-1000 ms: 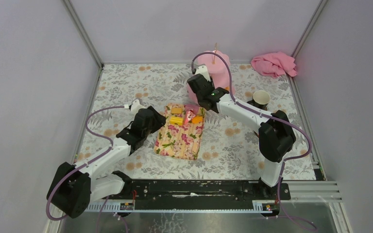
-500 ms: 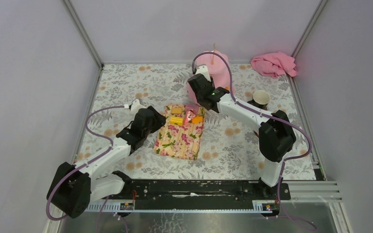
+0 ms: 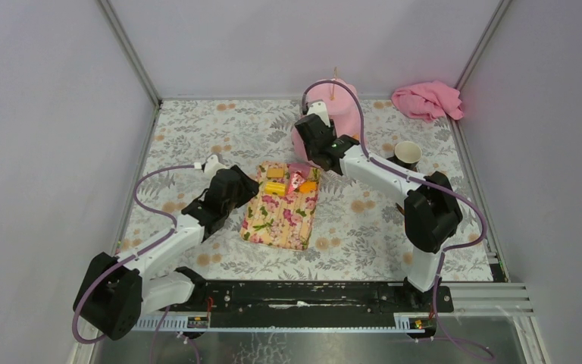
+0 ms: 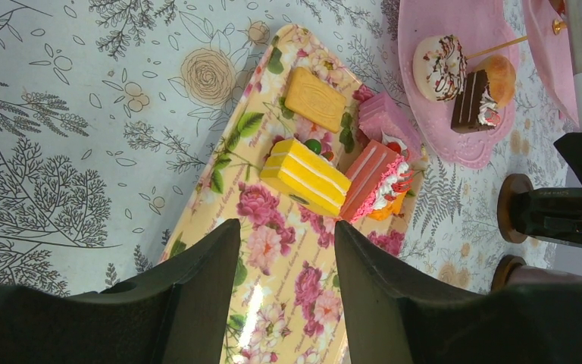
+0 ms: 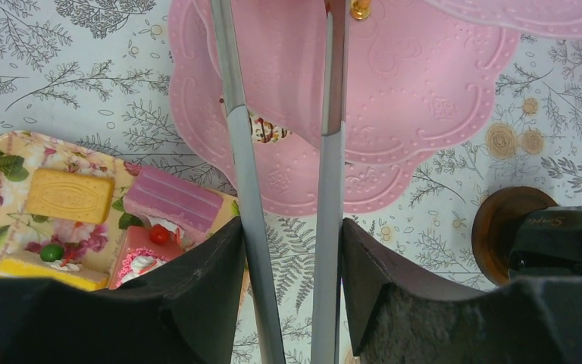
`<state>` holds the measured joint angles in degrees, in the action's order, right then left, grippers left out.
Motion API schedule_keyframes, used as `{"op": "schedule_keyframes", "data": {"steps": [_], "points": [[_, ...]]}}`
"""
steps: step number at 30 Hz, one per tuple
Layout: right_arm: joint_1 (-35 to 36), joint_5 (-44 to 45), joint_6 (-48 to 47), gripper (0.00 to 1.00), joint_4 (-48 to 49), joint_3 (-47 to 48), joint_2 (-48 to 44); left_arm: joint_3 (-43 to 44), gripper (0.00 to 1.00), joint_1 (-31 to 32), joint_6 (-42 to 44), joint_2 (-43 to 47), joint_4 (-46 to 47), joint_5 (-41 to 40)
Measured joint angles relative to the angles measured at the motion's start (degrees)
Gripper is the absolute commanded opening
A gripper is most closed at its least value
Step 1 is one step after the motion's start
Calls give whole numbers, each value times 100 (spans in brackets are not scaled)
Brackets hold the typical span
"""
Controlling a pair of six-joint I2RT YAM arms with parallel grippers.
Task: Serve the afternoon tea
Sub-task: Place the desert on the desert table.
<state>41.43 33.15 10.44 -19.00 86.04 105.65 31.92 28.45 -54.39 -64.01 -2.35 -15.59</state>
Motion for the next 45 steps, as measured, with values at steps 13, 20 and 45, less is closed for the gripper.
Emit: {"op": "schedule_keyframes", "data": {"steps": [13, 20, 45], "points": [[-83, -149, 59, 54, 7, -94, -94, 57, 56, 0, 2, -7, -20, 0], [-83, -186, 61, 53, 9, -96, -273, 116, 56, 0, 7, -22, -31, -2], [-85, -286, 101, 52, 144, -686, -758, 195, 56, 0, 13, -35, -122, 0]]}}
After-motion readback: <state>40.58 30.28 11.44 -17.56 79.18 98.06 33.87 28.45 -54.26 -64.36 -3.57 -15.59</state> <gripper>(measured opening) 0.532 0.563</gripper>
